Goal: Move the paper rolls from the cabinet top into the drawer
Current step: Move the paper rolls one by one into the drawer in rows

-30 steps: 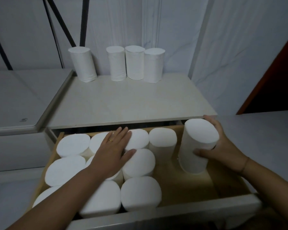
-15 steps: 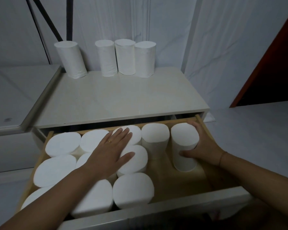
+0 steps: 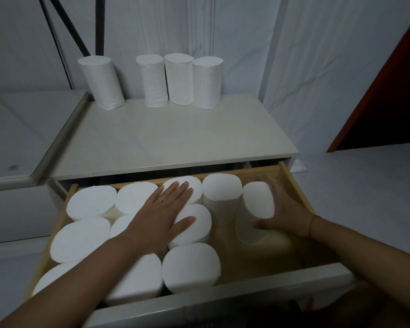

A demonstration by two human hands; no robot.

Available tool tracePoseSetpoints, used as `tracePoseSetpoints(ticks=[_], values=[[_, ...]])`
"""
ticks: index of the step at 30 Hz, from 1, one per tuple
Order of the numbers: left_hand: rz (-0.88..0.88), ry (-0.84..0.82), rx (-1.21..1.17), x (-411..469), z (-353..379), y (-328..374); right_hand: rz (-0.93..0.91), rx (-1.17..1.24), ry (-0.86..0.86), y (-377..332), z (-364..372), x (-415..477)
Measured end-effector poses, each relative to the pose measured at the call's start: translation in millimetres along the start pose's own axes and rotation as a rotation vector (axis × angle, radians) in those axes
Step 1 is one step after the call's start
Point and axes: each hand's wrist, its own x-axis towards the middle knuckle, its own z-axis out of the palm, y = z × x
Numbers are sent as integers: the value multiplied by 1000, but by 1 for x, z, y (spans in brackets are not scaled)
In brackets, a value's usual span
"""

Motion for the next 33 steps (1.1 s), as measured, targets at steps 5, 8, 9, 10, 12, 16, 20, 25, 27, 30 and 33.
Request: tracePoseSetpoints(ticks=[5, 8, 9, 10, 12, 16, 20, 25, 27, 30, 33], values=[[13, -1, -4, 2, 1, 0, 174, 57, -186, -7, -18, 5], [-5, 7, 1, 2, 0, -4, 229, 86, -282, -11, -31, 20], [-9, 11, 3, 1, 1, -5, 243, 83, -308, -12, -31, 24], [-10, 15, 3, 0, 1, -6, 260, 81, -323, -12, -31, 27], [-5, 20, -9, 0, 0, -5, 303, 75, -321, -12, -30, 28], [1, 19, -8, 0, -1, -4, 377, 32, -334, -11, -25, 21], [-3, 28, -15, -1, -2, -4, 518, 85, -388, -13, -18, 8], [-6, 23, 3, 0, -1, -3, 612, 246, -394, -23, -2, -2], [-6, 20, -1, 0, -1, -3, 611, 296, -379, -26, 5, -2], [-3, 21, -4, -1, -1, -4, 599, 352, -370, -28, 13, 0], [2, 22, 15, -1, 0, -4, 595, 386, -366, -29, 19, 3]])
